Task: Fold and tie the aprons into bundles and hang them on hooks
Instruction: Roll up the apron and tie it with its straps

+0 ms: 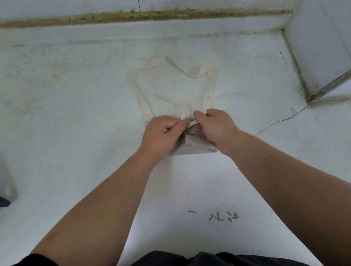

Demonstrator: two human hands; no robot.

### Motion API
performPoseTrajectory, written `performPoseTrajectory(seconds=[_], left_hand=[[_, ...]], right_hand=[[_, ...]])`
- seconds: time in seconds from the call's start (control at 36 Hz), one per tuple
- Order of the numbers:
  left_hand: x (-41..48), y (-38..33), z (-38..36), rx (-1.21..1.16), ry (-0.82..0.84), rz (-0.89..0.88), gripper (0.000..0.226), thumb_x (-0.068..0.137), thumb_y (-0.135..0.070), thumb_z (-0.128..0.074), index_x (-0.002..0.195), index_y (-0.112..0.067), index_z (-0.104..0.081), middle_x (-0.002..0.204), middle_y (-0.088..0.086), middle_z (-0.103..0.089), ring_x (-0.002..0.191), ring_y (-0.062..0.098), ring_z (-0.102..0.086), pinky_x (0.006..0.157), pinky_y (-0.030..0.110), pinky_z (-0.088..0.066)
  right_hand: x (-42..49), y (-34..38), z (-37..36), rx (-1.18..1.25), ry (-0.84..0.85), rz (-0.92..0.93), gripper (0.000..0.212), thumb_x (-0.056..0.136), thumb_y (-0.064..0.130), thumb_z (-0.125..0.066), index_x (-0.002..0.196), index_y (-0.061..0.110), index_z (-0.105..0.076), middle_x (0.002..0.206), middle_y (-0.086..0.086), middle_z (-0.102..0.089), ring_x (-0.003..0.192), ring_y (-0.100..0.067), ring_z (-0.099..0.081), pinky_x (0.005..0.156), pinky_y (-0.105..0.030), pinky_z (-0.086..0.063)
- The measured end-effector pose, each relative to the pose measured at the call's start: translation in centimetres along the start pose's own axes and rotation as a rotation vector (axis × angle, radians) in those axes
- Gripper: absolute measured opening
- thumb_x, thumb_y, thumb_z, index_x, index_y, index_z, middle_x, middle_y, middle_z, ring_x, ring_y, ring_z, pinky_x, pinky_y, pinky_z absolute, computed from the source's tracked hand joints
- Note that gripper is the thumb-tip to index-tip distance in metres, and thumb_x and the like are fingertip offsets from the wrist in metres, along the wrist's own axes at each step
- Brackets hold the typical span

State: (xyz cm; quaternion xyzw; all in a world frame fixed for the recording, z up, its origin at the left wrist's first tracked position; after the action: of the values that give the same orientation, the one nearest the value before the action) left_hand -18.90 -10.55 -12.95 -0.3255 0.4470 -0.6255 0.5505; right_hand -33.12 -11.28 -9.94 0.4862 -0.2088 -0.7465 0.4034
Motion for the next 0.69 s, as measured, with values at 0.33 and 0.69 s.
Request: performPoseTrajectory(seconds=[0.33, 0.69], left_hand=[[-2.3, 0.7, 1.1, 0.131, -0.572, 0.065, 0.024, 0.093, -0.019, -0.06, 0.072, -0.008, -0.063, 0.09, 0.004, -0.06, 0.088, 0.013, -0.054, 0.075, 0.008, -0.036], [-4.3, 1.5, 0.1, -0.184, -0.513, 0.362, 0.029, 0.101, -0.018, -0.041, 0.073, -0.019, -0.038, 0.08, 0.0, -0.064, 0.085, 0.025, -0.07, 0.083, 0.048, -0.056]], right_hand=[[-1.8, -3.3, 0.0, -0.267, -0.143, 0.32, 0.043, 0.102, 0.029, -0.039, 0.063, 0.015, -0.025, 0.062, 0.001, -0.032, 0.055, -0.01, -0.029, 0.05, -0.016, -0.029], [-2.4, -3.8, 0.2, -0.371, -0.267, 0.278, 0.037, 0.102, 0.027, -0.035, 0.068, 0.013, -0.034, 0.078, -0.006, -0.047, 0.079, -0.027, -0.039, 0.067, -0.029, -0.023]])
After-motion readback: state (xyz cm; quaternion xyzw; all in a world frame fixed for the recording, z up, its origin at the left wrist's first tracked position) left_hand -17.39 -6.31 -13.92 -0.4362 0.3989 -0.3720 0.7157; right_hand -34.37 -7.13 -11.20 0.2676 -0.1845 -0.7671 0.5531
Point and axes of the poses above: each hand's wrist, its own x-axis towards the middle knuckle, its own z-axis out of the back of the hand, y = z × x, the point moved 1 cm from there along x, towards the middle knuckle
